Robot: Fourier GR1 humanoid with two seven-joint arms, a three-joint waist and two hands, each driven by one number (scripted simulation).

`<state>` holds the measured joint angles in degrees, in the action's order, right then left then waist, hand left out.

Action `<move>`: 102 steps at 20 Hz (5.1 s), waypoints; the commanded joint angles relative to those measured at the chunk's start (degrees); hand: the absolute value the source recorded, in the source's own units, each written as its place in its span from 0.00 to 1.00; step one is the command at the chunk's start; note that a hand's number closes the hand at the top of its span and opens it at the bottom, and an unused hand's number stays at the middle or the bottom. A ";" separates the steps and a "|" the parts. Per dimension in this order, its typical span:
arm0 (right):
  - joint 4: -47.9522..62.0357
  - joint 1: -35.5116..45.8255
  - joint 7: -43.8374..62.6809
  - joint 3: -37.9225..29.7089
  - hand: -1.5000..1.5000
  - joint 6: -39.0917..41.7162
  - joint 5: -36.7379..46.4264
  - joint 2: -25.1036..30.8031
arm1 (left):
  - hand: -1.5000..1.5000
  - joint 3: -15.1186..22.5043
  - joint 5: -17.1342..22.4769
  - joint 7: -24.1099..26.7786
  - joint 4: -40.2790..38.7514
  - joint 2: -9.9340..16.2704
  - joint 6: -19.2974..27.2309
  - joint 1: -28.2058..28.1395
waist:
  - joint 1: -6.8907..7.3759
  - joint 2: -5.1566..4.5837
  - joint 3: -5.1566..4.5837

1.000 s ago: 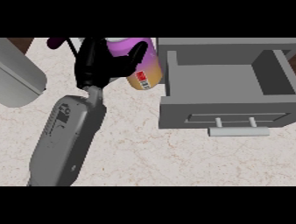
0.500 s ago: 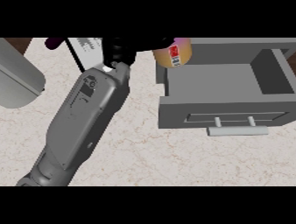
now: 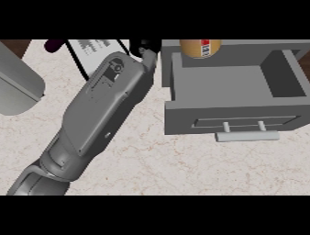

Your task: Pick up the can, place it into the drawer and close the drawer

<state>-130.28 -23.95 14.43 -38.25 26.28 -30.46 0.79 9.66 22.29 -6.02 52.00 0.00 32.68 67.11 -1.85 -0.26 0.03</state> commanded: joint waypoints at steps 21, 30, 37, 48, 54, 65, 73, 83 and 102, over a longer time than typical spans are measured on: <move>-1.61 2.05 2.95 0.69 0.00 -0.29 -0.69 0.64 | 1.00 14.57 23.27 9.82 -23.13 0.00 4.85 13.73 | -2.84 -0.62 0.07; -2.49 2.57 4.48 0.42 0.00 -1.21 -1.94 0.82 | 0.00 23.00 27.02 10.01 -24.50 0.00 12.20 14.83 | -3.83 -0.65 0.11; -2.56 3.45 3.21 1.94 0.00 -0.27 1.54 -0.24 | 0.00 25.35 30.94 12.42 -25.04 0.00 13.42 13.06 | -4.42 -0.96 0.13; -6.57 6.55 -1.05 -0.92 0.00 0.66 6.48 2.93 | 0.00 24.06 34.44 17.93 -27.20 0.00 11.40 13.82 | -3.24 -0.86 0.03; -8.42 9.16 -5.76 1.03 0.00 4.41 13.51 5.29 | 0.00 25.39 36.70 20.94 -23.86 0.00 12.61 13.13 | -2.74 -0.69 0.06; -4.64 21.90 -10.39 16.73 0.00 0.69 45.90 4.70 | 0.00 25.39 37.81 23.49 -23.19 0.00 12.22 12.87 | 1.68 -0.72 0.00; 3.62 32.65 -8.43 31.97 0.00 -6.43 67.96 4.56 | 0.00 25.11 37.07 19.34 -22.02 0.00 14.22 14.97 | 3.05 -0.05 -0.08; 30.01 45.44 -15.91 38.88 0.00 -15.81 84.07 6.63 | 0.00 24.26 34.08 17.68 -17.71 3.23 14.32 10.21 | 3.96 0.15 -0.05; 78.67 61.86 -20.83 38.16 0.00 -43.09 101.38 5.42 | 0.00 24.59 27.93 6.80 -0.98 16.96 16.54 2.66 | 4.07 0.07 0.02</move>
<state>-60.86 35.63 -6.50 0.49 -10.16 68.33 7.68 34.15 51.81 1.82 47.46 15.52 47.85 71.73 2.37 0.14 -0.22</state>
